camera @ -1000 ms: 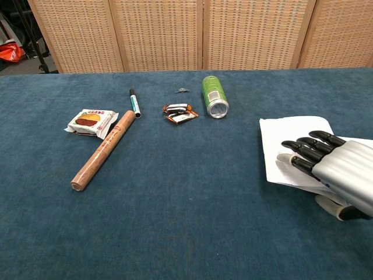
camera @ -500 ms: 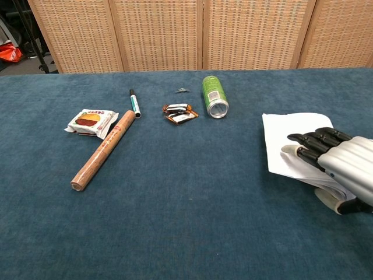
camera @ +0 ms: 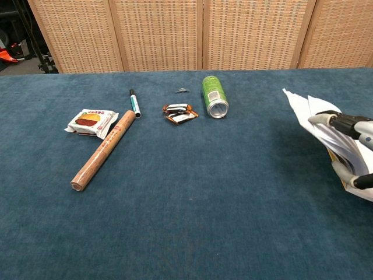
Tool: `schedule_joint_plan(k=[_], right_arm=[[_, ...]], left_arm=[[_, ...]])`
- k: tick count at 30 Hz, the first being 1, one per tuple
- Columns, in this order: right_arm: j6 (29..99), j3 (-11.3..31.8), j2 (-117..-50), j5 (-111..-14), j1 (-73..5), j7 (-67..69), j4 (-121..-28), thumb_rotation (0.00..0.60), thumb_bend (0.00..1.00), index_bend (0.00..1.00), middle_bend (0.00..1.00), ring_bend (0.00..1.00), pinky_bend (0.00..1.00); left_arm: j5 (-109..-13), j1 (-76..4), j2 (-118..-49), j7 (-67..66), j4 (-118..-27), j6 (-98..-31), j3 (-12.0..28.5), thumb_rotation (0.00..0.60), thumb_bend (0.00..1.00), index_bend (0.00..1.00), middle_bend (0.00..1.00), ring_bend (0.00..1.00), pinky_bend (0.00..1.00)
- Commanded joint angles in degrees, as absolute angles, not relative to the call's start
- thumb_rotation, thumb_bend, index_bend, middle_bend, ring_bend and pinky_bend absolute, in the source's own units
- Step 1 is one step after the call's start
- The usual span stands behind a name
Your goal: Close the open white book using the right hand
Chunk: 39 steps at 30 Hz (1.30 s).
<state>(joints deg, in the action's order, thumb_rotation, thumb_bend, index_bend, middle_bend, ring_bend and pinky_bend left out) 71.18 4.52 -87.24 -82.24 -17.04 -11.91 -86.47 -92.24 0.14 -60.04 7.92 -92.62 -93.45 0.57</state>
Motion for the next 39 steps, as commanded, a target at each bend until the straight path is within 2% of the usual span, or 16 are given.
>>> schedule_joint_plan(k=[1,7,16,19,21,23,25,30,39], right_arm=[[69.5,6.0,-84.6,-78.8,-16.3,-4.5,-89.0,0.6,0.62,0.04,0.0,0.0,0.0],[67.1,7.5,-82.0,-74.2,-15.5,4.0,-90.8,0.6,0.67,0.02,0.0,0.0,0.0],[61.8,8.1,-77.9,-69.7,-15.2,12.5,-94.3,0.6,0.67,0.0,0.0,0.0,0.0],[62.0,8.9,-77.7,-67.1,-14.8,12.7,-95.0,0.6,0.6,0.0,0.0,0.0,0.0],[61.9,9.2,-77.6,-64.5,-14.6,11.3,-95.2,0.6,0.5,0.0,0.0,0.0,0.0],[62.8,9.6,-78.1,-60.8,-14.7,7.3,-94.8,0.6,0.35,0.0,0.0,0.0,0.0],[64.9,10.1,-79.2,-56.9,-14.9,1.8,-94.2,0.6,0.29,0.0,0.0,0.0,0.0],[70.3,12.2,-82.2,-49.1,-15.7,-8.4,-92.9,0.6,0.26,0.0,0.0,0.0,0.0],[78.6,14.7,-83.9,-46.6,-15.9,-16.3,-91.5,0.6,0.21,0.0,0.0,0.0,0.0]], left_arm=[[-92.3,0.2,-60.0,7.9,-92.7,-93.4,0.5,0.6,0.0,0.0,0.0,0.0,0.0],[-92.4,0.2,-59.9,8.3,-92.6,-93.4,0.4,0.6,0.0,0.0,0.0,0.0,0.0],[-92.9,0.0,-60.0,7.7,-92.8,-93.0,0.0,0.6,0.0,0.0,0.0,0.0,0.0],[-92.9,0.1,-60.0,7.7,-92.8,-93.1,0.0,0.6,0.0,0.0,0.0,0.0,0.0],[-92.8,0.1,-60.1,7.7,-92.8,-93.1,0.0,0.6,0.0,0.0,0.0,0.0,0.0],[-92.8,0.0,-60.1,7.6,-92.8,-93.0,0.0,0.6,0.0,0.0,0.0,0.0,0.0],[-92.8,0.0,-60.1,7.5,-92.8,-92.9,0.0,0.6,0.0,0.0,0.0,0.0,0.0],[-92.6,0.0,-60.1,7.5,-92.8,-92.9,0.1,0.6,0.0,0.0,0.0,0.0,0.0],[-92.6,-0.1,-60.2,7.1,-92.9,-92.7,0.1,0.6,0.0,0.0,0.0,0.0,0.0]])
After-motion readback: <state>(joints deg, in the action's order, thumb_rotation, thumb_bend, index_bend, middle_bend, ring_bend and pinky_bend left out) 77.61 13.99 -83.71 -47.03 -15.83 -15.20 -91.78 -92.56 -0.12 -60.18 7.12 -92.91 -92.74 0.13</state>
